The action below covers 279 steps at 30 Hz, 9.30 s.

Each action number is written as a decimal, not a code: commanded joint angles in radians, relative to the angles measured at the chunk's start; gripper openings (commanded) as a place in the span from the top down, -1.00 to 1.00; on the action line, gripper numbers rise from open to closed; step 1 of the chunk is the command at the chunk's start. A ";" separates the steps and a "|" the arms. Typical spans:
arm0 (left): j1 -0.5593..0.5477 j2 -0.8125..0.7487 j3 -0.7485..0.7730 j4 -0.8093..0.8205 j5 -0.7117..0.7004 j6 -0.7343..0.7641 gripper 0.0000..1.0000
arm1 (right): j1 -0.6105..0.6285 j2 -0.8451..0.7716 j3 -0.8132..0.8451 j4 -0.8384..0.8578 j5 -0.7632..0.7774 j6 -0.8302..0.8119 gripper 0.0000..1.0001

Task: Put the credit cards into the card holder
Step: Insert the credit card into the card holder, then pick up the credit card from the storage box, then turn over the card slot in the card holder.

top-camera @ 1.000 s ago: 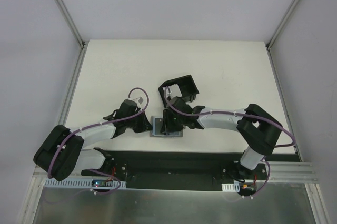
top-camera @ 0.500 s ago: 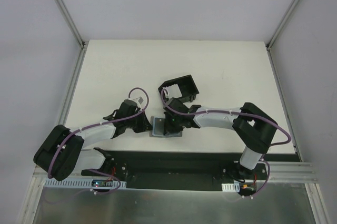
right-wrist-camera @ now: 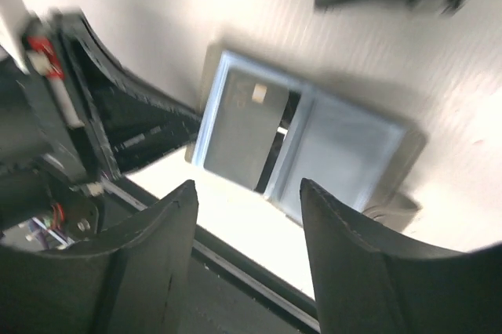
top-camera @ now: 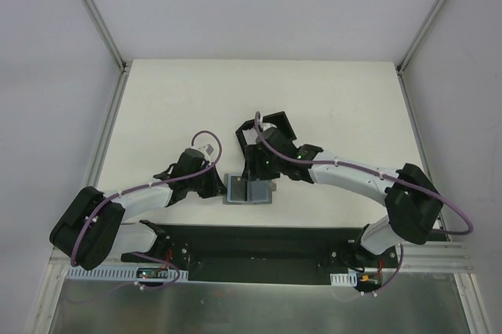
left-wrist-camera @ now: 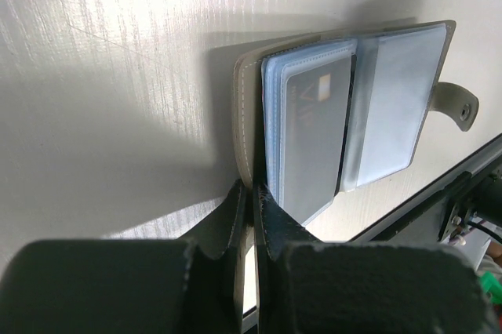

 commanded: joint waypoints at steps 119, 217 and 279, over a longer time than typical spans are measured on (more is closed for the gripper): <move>0.004 0.041 0.030 -0.114 0.015 0.065 1.00 | -0.392 0.548 0.657 -0.294 -0.222 -0.406 0.70; 0.004 0.010 -0.029 -0.117 -0.019 -0.004 1.00 | 0.019 0.037 0.056 0.177 -0.040 0.074 0.99; 0.004 0.028 -0.049 -0.083 0.001 -0.007 1.00 | -0.038 0.053 -0.137 0.216 -0.081 0.173 1.00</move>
